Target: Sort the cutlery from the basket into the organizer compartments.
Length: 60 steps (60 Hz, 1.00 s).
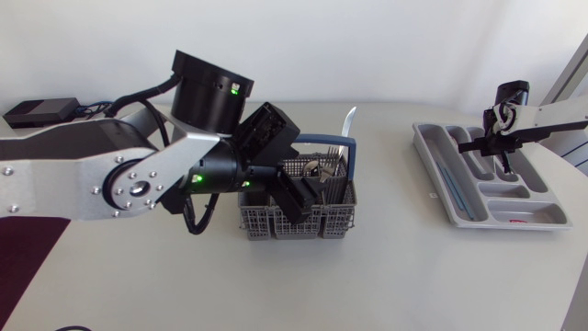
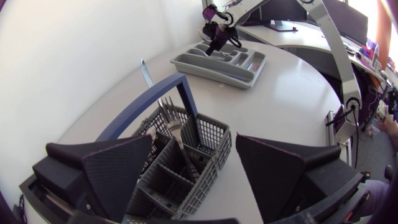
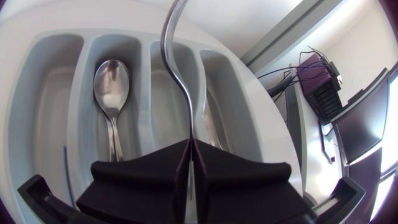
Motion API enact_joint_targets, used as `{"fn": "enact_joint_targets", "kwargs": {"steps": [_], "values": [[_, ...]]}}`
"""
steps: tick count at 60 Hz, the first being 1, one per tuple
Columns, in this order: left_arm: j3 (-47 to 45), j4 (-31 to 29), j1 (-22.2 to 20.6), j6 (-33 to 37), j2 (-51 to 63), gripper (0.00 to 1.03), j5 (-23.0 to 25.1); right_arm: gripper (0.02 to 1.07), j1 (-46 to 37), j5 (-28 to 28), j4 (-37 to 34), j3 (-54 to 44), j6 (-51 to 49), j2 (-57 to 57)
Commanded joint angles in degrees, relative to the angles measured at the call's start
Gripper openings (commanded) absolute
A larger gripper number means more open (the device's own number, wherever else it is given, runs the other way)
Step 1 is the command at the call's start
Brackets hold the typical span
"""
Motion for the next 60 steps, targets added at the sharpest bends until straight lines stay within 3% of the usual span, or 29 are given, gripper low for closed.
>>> {"fn": "enact_joint_targets", "kwargs": {"steps": [1, 9, 20, 30, 51, 60], "values": [[0.4, -0.7, -0.5, 1.3, 0.0, 0.93, -0.3, 0.08, -0.7, 0.7, -1.4, 2.1, -0.7, 2.9], [0.4, -0.9, -0.5, 1.4, -0.3, 0.93, -0.3, 0.11, -1.0, 0.6, -2.5, 3.7, 0.1, 4.5], [0.1, -0.9, -0.5, 1.4, -0.5, 0.93, -0.3, 0.46, -0.4, 0.1, -2.6, 4.0, 0.6, 4.6], [-0.2, -1.0, -0.5, 1.4, -0.8, 0.93, -0.7, 0.64, -0.2, -1.1, -2.4, 1.9, 1.8, 1.3], [-0.6, -0.4, -0.5, 1.9, -0.6, 0.93, -3.5, 0.7, 0.3, -5.0, 0.9, -12.6, 1.3, -17.3], [-0.4, 0.5, -1.3, 1.9, 1.2, 0.92, -5.7, 0.71, 1.2, -9.4, 1.3, -20.8, 0.9, -27.4]]}}
